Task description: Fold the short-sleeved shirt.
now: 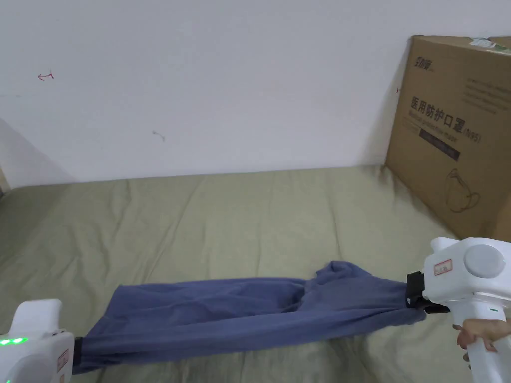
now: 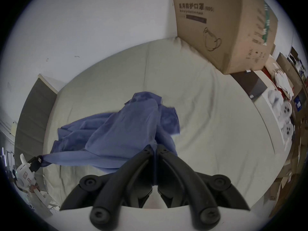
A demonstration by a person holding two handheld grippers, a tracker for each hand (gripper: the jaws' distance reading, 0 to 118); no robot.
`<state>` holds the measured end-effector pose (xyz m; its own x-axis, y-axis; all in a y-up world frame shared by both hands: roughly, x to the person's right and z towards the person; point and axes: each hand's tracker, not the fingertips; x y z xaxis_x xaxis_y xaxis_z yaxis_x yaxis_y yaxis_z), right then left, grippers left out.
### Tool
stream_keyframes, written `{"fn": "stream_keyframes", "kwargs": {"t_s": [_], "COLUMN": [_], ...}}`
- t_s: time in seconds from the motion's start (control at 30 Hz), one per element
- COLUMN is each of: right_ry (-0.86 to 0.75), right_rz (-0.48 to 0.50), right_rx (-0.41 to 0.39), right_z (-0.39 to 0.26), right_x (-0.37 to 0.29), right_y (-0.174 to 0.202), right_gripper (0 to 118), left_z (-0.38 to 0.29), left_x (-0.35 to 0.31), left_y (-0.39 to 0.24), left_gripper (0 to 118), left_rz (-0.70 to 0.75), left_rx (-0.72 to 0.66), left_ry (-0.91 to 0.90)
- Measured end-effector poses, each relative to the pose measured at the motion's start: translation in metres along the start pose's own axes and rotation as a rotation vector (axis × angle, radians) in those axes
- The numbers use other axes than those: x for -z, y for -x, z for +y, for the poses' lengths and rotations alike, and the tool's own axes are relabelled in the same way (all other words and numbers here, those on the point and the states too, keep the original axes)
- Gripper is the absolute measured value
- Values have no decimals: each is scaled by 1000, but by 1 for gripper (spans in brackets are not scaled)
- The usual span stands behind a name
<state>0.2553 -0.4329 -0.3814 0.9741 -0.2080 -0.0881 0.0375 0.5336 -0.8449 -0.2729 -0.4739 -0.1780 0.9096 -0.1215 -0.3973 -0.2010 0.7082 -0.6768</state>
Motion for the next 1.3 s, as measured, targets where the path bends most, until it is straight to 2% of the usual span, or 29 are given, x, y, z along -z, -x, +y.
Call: {"fn": "stream_keyframes", "kwargs": {"t_s": [0.17, 0.37, 0.5, 0.6, 0.63, 0.7, 0.73, 0.77, 0.8, 0.9, 0.93, 1.0, 1.03, 1.07, 1.1, 1.13, 1.17, 1.3], "right_ry": [10, 114, 147, 147, 136, 120, 110, 91, 84, 33, 0, -69, -103, -125, -126, -124, -127, -65], "right_rz": [18, -5, -1, -24, -9, -7, -5, -3, -24, -60, -48, -46, -50, -35, -20, -11, 7, 26], "right_rx": [39, 92, 100, 108, 122, 122, 115, 96, 70, -4, -24, -64, -84, -106, -114, -112, -118, -170], "right_z": [-103, -213, -255, -264, -265, -263, -263, -264, -264, -266, -268, -270, -274, -279, -282, -289, -296, -317], "right_x": [-63, -83, -89, -84, -82, -79, -80, -81, -82, -97, -106, -122, -131, -137, -142, -145, -146, -137], "right_y": [-28, -64, -76, -83, -84, -83, -82, -80, -77, -64, -59, -47, -40, -32, -27, -21, -16, -1], "right_gripper": [3, 3, 3, 3, 3, 6, 21, 55, 71, 72, 72, 69, 69, 61, 42, 16, 5, 3], "left_z": [-81, -170, -204, -217, -219, -221, -221, -220, -218, -215, -213, -212, -213, -215, -218, -223, -229, -241], "left_x": [-69, -118, -137, -138, -136, -137, -139, -140, -142, -159, -165, -180, -187, -192, -195, -197, -199, -193], "left_y": [17, 25, 27, 28, 27, 25, 30, 35, 35, 42, 44, 47, 48, 47, 46, 45, 44, 45], "left_gripper": [2, 2, 2, 5, 10, 51, 74, 94, 98, 96, 93, 78, 78, 49, 22, 1, 2, 2], "left_rz": [-2, -18, -5, -40, -39, -12, -11, -32, -44, -46, -54, -80, -87, -92, -93, -94, -100, -97], "left_rx": [15, 79, 101, 84, 93, 88, 53, 29, -4, -53, -60, -72, -80, -86, -90, -88, -86, -76], "left_ry": [3, 64, 87, 99, 106, 86, 55, 65, 81, 52, 32, 3, -4, -1, 0, 5, 2, 42]}}
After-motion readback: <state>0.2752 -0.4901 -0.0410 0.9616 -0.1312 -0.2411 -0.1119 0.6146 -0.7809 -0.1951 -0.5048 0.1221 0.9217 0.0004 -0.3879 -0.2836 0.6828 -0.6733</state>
